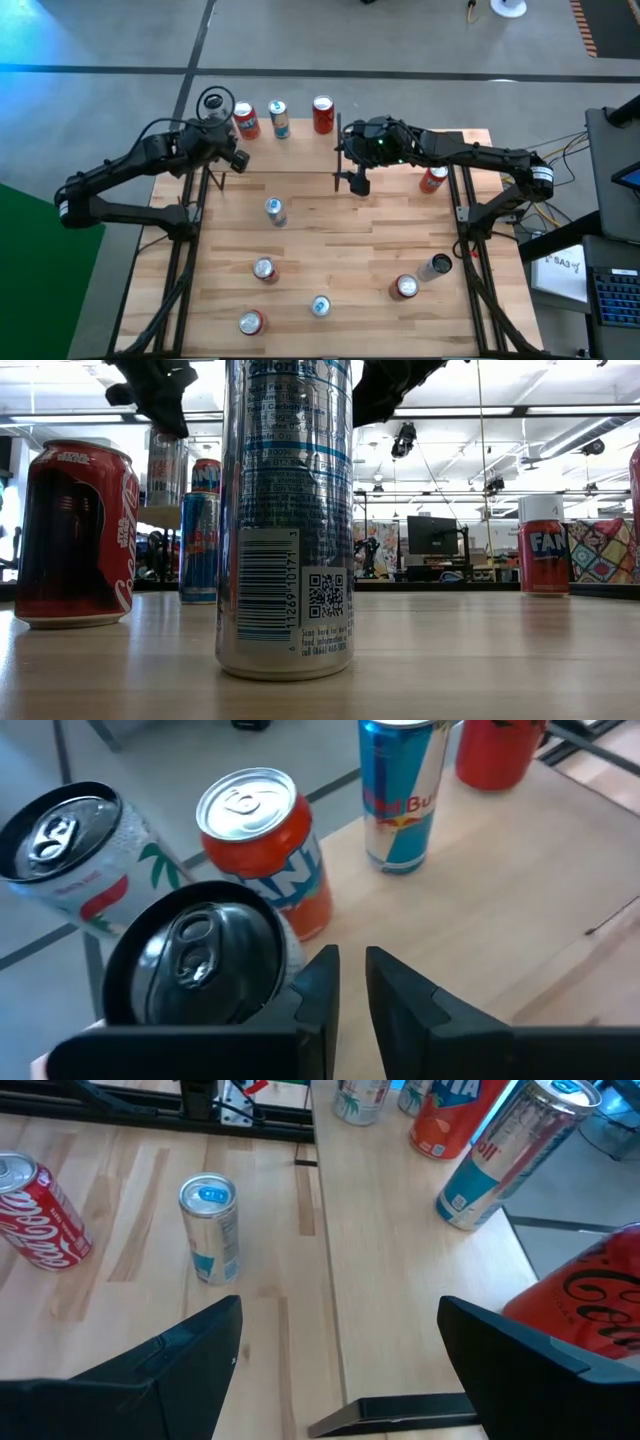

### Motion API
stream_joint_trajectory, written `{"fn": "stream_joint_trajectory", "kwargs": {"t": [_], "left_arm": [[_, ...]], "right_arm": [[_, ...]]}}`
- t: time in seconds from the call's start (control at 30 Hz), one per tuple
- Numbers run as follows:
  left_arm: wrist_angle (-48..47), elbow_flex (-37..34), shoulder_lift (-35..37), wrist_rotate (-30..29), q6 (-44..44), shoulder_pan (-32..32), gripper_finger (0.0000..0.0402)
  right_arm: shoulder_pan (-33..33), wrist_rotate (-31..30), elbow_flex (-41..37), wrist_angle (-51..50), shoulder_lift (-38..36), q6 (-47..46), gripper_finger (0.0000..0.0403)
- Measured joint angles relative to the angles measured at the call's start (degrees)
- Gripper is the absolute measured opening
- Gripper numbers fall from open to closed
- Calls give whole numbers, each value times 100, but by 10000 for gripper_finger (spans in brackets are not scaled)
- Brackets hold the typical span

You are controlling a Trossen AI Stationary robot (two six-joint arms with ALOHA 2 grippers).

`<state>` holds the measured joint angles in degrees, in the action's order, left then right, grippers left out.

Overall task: Place canned beverage on shelf
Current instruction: Put the white pink soda can on the shelf

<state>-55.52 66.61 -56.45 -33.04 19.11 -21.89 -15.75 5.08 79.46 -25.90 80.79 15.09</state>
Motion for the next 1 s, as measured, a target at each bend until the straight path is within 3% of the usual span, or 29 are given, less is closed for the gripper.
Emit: {"fn": "stream_joint_trajectory", "kwargs": {"t": [0.6, 0.9, 1.0], "left_arm": [[-558, -2, -23, -550, 236, -7, 37], [-542, 0, 239, -529, 109, 23, 37], [-546, 70, 416, -262, -17, 52, 37]], "right_arm": [[13, 0, 0, -15, 0, 3, 325], [17, 0, 0, -33, 0, -11, 325], [26, 0, 0, -43, 0, -50, 325]]}}
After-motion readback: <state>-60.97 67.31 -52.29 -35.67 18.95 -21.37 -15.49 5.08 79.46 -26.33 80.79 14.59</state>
